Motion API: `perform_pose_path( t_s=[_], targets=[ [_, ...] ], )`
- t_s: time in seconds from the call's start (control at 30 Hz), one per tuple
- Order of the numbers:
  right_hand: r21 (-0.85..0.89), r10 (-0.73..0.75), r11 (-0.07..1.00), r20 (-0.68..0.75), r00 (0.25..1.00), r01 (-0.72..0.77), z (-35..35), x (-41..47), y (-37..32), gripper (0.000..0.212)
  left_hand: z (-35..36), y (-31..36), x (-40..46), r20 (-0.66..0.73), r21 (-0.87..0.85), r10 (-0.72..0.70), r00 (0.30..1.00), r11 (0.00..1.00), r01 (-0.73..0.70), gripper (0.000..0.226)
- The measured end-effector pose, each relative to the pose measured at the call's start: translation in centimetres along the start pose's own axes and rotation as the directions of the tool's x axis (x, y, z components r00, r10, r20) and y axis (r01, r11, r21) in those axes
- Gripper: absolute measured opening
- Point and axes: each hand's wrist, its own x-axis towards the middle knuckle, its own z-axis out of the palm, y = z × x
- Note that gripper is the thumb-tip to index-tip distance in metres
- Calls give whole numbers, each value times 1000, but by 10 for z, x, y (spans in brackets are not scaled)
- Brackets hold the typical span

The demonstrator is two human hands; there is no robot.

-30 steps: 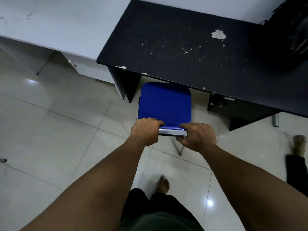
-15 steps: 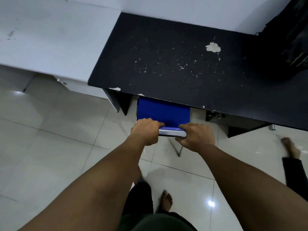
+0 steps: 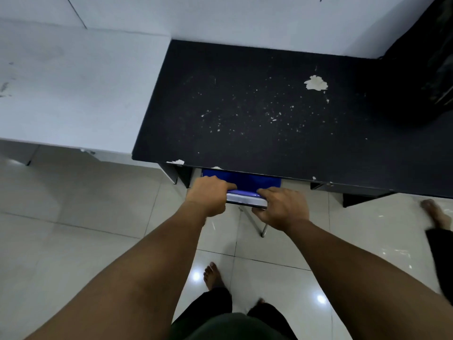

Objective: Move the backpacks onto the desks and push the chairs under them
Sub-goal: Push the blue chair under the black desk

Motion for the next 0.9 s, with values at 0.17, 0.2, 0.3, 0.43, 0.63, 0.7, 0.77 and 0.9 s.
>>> perform_pose_path(
  t_s=[0.17, 0.2, 0.3, 0.43, 0.63, 0.7, 0.77, 0.9],
  targets=[
    [-28, 24, 999, 89, 996, -21, -7, 14, -2, 48, 1, -8, 4, -48, 25, 14, 999, 1000, -13, 43],
    [-26, 31, 999, 105, 994, -29, -11, 13, 2, 45, 1, -2, 6, -42, 21, 17, 999, 1000, -17, 43],
    [-15, 54, 999, 107, 993, -52, -19, 18, 15, 36, -1, 13, 12, -38, 26, 6, 999, 1000, -5, 44],
    [-3, 64, 998, 100, 993, -64, -23, 26, 27, 35, -6, 18, 21, -69, 31, 5, 998, 1000, -3, 42],
    [44, 109, 993, 21, 994, -110, -14, 35, 27, 44, -13, 2, 40, -55, 29, 43, 998, 999, -42, 40],
    [57, 93, 994, 13, 996, -93, -10, 38, 27, 48, -13, -2, 41, -41, 24, 51, 998, 998, -50, 40],
    [64, 85, 994, 19, 996, -86, -8, 41, 29, 50, -13, -2, 42, -42, 28, 70, 997, 997, -69, 41],
    [63, 99, 993, 30, 995, -101, -5, 42, 29, 54, -10, -6, 45, -27, 24, 99, 995, 995, -99, 42]
  ],
)
